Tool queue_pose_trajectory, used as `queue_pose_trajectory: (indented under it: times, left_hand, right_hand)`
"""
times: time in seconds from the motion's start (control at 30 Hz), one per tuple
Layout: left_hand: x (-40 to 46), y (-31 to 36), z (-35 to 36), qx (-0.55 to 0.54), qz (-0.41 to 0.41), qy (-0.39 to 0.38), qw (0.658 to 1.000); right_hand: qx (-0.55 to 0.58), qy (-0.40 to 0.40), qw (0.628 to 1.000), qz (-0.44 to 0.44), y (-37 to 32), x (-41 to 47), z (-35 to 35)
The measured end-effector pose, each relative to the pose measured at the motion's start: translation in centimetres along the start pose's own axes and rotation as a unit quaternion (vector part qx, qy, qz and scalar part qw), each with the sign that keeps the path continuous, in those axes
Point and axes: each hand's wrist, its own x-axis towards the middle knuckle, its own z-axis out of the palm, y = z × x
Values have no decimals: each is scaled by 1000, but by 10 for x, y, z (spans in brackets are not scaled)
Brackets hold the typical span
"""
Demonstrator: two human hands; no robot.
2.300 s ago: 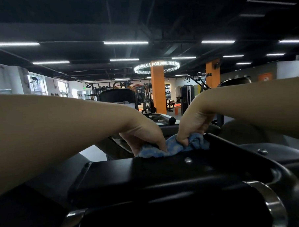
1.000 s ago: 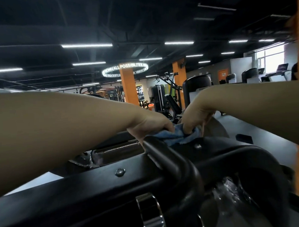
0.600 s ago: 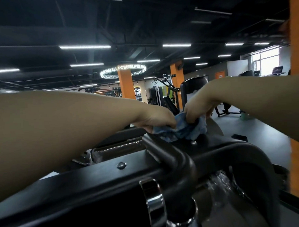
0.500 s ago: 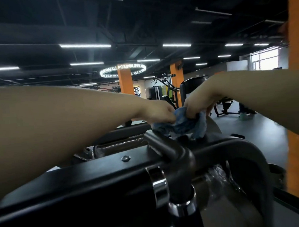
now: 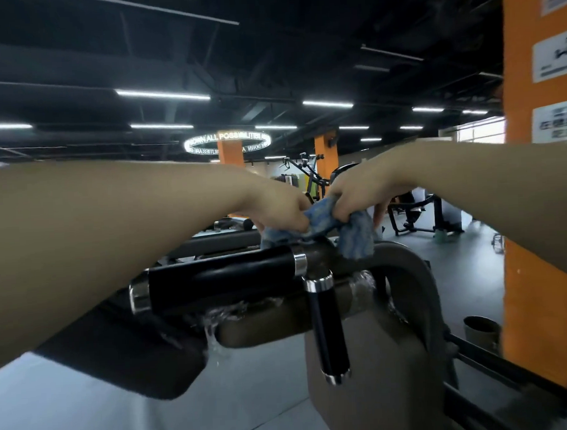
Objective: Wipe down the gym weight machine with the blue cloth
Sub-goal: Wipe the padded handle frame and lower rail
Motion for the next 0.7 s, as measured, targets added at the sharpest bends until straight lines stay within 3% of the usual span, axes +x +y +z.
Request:
queue_pose_trajectory:
  times: [0.1,0.23,0.43,0.7]
  left_hand:
    - [-24,12,13,115,0,47,992]
    - [-53,20,29,136,36,119,983]
    - [-106,35,56,59,90,155,982]
    - [-140,74,129,-106,89,150,979]
  right_hand:
    - [23,25,999,-20,-1,-19,19]
    - [74,50,996,-32,1,-51,41]
    - [146,41,987,-49,1,-110,73]
    - [193,25,981,-16,25,-174,129]
